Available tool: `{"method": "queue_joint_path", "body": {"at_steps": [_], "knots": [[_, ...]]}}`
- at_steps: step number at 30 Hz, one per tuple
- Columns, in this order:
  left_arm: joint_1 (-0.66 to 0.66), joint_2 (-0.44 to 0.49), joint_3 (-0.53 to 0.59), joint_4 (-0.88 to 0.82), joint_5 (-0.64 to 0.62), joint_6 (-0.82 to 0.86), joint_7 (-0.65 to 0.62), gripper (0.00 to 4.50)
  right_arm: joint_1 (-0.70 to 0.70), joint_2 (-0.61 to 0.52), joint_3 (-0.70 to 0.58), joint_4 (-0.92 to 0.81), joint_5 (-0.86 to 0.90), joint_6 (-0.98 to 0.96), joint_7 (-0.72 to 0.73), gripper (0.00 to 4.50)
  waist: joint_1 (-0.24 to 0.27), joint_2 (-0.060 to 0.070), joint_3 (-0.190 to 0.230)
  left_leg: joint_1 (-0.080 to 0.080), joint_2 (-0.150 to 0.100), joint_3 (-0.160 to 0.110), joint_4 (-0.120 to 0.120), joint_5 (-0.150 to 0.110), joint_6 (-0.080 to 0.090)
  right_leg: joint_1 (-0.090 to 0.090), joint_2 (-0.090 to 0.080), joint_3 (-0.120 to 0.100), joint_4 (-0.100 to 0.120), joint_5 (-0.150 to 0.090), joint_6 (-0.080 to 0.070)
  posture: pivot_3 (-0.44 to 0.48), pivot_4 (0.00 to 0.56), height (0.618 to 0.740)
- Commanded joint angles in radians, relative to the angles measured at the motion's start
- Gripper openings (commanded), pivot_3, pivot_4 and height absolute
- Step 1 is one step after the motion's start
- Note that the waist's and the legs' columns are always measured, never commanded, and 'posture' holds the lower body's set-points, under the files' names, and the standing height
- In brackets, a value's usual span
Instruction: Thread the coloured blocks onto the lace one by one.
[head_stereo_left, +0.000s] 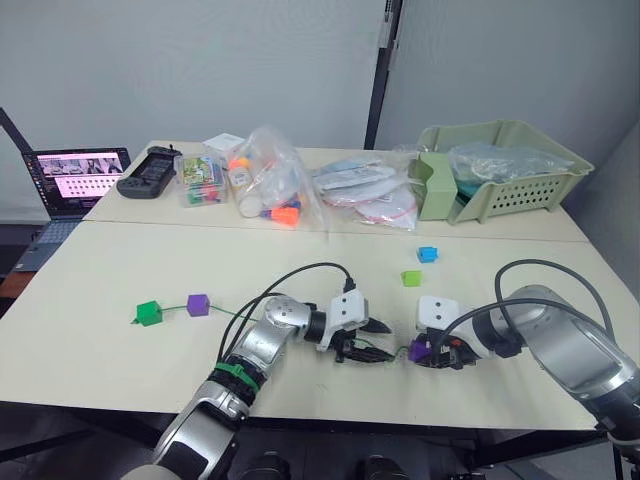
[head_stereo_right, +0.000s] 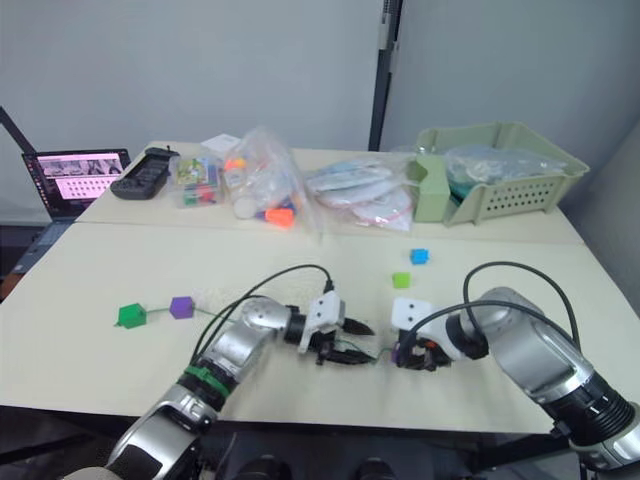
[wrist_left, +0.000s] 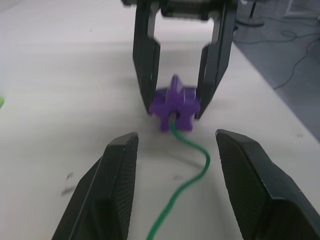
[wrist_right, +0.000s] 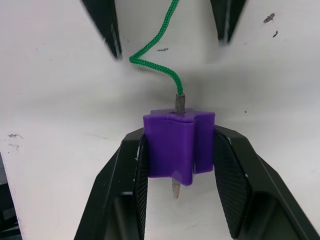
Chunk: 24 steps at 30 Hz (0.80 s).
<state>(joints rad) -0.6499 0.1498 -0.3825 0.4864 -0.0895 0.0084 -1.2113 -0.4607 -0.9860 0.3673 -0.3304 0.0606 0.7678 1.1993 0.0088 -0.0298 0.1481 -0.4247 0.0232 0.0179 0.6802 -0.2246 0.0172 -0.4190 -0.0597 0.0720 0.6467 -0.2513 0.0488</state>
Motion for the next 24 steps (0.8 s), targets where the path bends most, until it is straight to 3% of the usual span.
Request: {"method": "queue_joint_path", "body": {"at_steps": [1, 7, 9, 21, 24], "knots": [[0.011, 0.001, -0.013, -0.041, 0.018, 0.023, 0.019, 2.60, -0.011, 0.004, -0.001, 0.001, 0.000, -0.007, -0.002, 1.34, 0.000, 0.000, 0.000, 0.000, 0.000, 0.000, 0.000, 0.000, 0.000, 0.000, 0.000, 0.000, 0.000, 0.000, 0.000, 0.000, 0.150, 0.734], [0.018, -0.019, -0.025, -0.046, 0.015, 0.050, 0.030, 2.60, -0.012, 0.010, 0.000, 0.002, -0.001, -0.009, -0.005, 1.34, 0.000, 0.000, 0.000, 0.000, 0.000, 0.000, 0.000, 0.000, 0.000, 0.000, 0.000, 0.000, 0.000, 0.000, 0.000, 0.000, 0.150, 0.734], [0.018, -0.030, -0.031, -0.051, 0.015, 0.065, 0.033, 2.07, -0.010, 0.010, -0.001, -0.001, -0.001, -0.008, -0.006, 1.34, 0.000, 0.000, 0.000, 0.000, 0.000, 0.000, 0.000, 0.000, 0.000, 0.000, 0.000, 0.000, 0.000, 0.000, 0.000, 0.000, 0.150, 0.734], [0.015, -0.046, -0.041, -0.052, 0.017, 0.091, 0.038, 2.06, -0.004, 0.006, -0.004, -0.010, -0.001, -0.001, -0.011, 1.34, 0.000, 0.000, 0.000, 0.000, 0.000, 0.000, 0.000, 0.000, 0.000, 0.000, 0.000, 0.000, 0.000, 0.000, 0.000, 0.000, 0.150, 0.734], [0.015, -0.050, -0.041, -0.051, 0.018, 0.093, 0.042, 1.27, -0.002, 0.004, -0.006, -0.012, 0.000, 0.000, -0.013, 1.34, 0.000, 0.000, 0.000, 0.000, 0.000, 0.000, 0.000, 0.000, 0.000, 0.000, 0.000, 0.000, 0.000, 0.000, 0.000, 0.000, 0.150, 0.734]]}}
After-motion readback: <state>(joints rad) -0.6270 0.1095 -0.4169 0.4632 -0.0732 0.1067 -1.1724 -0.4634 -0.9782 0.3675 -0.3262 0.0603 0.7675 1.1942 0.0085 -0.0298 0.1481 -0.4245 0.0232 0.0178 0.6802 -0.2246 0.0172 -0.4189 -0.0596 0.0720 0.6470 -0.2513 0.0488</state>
